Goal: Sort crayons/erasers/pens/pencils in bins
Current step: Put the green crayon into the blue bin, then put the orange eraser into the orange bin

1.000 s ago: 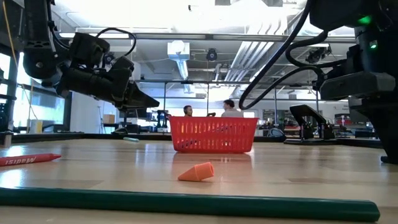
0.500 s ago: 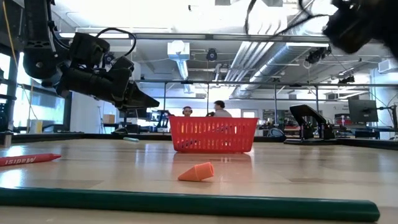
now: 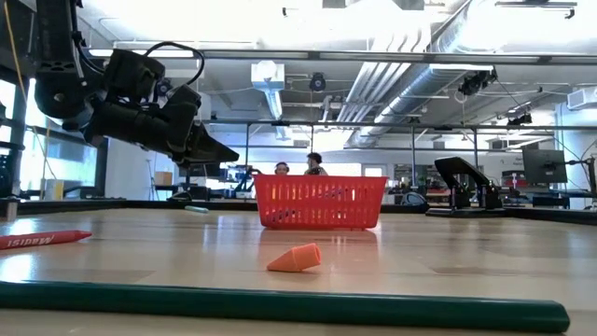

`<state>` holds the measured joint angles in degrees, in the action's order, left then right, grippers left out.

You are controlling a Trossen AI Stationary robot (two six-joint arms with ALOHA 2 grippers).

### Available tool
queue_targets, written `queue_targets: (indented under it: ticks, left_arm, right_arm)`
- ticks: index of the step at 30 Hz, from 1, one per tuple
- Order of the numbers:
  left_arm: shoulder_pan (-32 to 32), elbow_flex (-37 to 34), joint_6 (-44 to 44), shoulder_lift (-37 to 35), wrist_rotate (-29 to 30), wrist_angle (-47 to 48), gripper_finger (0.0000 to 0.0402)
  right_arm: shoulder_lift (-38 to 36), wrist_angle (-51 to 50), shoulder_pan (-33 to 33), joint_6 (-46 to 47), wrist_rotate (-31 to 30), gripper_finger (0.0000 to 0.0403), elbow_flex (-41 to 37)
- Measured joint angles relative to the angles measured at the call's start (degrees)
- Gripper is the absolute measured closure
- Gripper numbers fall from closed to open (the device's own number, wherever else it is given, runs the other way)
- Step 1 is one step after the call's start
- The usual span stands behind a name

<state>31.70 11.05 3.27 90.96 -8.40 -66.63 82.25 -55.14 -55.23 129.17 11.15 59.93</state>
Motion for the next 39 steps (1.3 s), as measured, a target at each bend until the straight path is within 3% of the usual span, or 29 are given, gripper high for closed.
queue_targets:
  ticks: [4, 17, 24, 30, 34, 39]
  left_arm:
    - [0.02, 0.01, 0.01, 0.0, 0.0, 0.0, 0.0394]
    - [0.02, 0.0, 0.0, 0.0, 0.02, -0.04, 0.0394]
    - [0.0, 0.02, 0.01, 0.0, 0.01, -0.05, 0.0394]
    - [0.02, 0.0, -0.85, 0.0, 0.02, -0.07, 0.0394]
    - [0.02, 0.02, -3.47, 0.0, 0.02, -0.07, 0.0394]
    - [0.02, 0.01, -3.91, 0.0, -1.39, -0.04, 0.0394]
  right_arm:
    - [3.42, 0.07, -2.34, -0.78, 2.43, 0.0389, -0.01]
    - [14.53, 3.61, -4.24, -3.43, 1.06, 0.0387, -0.09]
    - [12.89, 2.74, -2.35, -4.77, 4.16, 0.0319, -0.09]
    - [7.54, 2.1, 0.07, -11.39, 6.48, 0.0268, -0.06]
    - [1.89, -1.22, 1.81, -15.87, -0.04, 0.0289, 1.43]
    - [-4.64, -5.68, 5.37, -27.31, -16.45, 0.038, 0.78]
